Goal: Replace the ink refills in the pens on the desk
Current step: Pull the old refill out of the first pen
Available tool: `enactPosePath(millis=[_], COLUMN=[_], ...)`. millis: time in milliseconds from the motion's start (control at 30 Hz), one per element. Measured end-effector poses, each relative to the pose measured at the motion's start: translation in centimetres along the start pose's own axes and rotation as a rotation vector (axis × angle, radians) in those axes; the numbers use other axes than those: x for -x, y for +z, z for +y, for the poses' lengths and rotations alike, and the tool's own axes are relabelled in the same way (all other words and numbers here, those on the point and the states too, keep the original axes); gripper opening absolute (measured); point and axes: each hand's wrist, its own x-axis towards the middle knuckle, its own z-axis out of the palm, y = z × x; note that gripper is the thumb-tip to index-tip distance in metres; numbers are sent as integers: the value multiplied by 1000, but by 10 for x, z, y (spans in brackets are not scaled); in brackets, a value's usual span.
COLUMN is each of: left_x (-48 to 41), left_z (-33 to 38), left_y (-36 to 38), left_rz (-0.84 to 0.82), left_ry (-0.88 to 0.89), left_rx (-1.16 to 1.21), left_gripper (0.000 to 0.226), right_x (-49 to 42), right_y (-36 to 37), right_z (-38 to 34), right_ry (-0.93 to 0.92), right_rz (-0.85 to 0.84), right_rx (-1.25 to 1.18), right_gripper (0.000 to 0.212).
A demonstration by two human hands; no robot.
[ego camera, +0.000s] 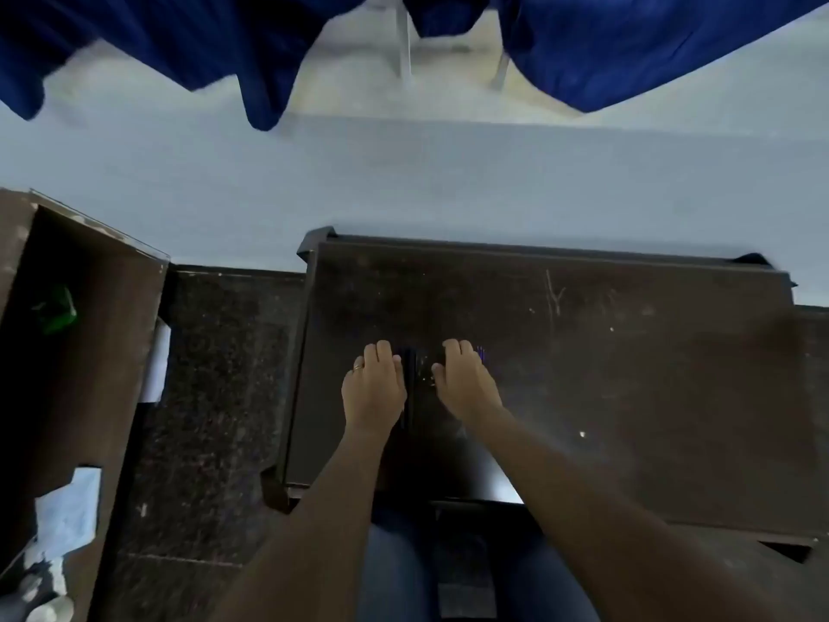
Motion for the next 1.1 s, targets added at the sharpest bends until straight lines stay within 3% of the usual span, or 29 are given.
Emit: enactPosePath(millis=[233,433,733,1000,1100], left_x=[0,0,3,-13,-14], left_z=[-32,-48,-46,-25,-13], left_y=[45,75,91,85,83], left_rz=[-40,-35,71,162,16], left_ry=[-85,-129,-144,-28,13], left_rx=[5,40,102,466,509], left_gripper=[26,25,37,24,24], right_x=[-33,-50,-51,-48,-49], right_y=[56,87,99,84,81], right_z=[2,5,14,18,19], right_ry=[146,154,134,174,199], right_rz=[-81,-32,100,355,335], right_rx=[-150,-116,-52,-717,-914], right_gripper=[19,26,15,29,31])
